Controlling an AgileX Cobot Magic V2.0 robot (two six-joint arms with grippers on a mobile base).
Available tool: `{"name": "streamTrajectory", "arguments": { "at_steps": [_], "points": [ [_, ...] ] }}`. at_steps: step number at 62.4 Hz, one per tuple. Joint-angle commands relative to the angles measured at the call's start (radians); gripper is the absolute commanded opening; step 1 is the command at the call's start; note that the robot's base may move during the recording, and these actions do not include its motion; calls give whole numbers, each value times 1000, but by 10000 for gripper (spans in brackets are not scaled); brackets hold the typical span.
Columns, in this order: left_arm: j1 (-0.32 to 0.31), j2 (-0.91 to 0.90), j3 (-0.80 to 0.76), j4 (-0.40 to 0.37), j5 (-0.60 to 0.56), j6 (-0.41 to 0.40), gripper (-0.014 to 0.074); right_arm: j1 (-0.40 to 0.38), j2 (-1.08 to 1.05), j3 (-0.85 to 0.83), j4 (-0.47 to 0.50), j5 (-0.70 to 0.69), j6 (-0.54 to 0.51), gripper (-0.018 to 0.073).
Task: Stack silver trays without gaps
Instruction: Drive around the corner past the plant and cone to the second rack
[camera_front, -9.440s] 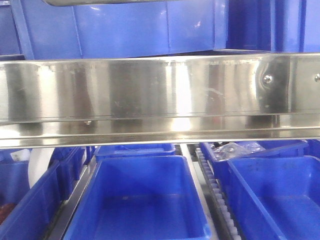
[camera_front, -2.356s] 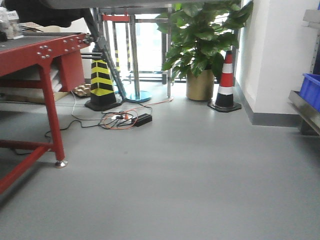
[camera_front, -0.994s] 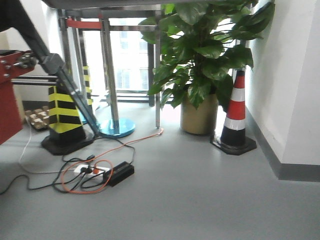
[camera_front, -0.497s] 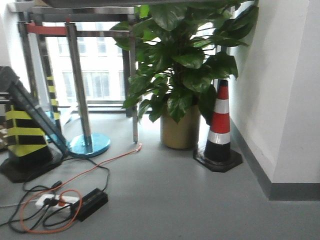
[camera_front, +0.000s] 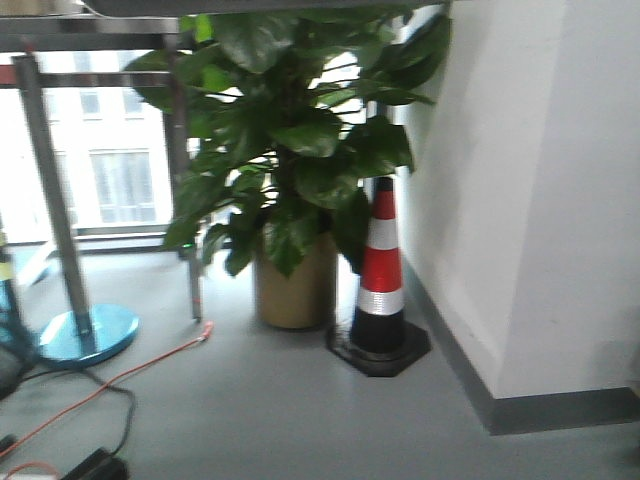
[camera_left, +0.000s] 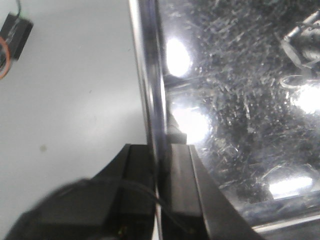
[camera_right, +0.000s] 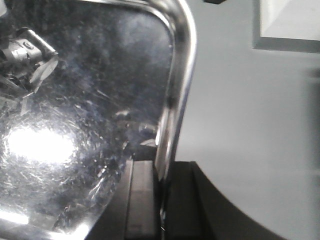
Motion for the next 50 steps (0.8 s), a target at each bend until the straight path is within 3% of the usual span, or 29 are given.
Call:
{"name": "streamTrajectory", "arguments": {
  "at_steps": [1,50],
  "points": [
    [-4,-33,-31,11,-21,15,-48,-5,-35,-40,-42,-64,-16,55],
    [-4,-33,-31,13,-21,15,-48,-5,-35,-40,-42,-64,-16,55]
  ]
}}
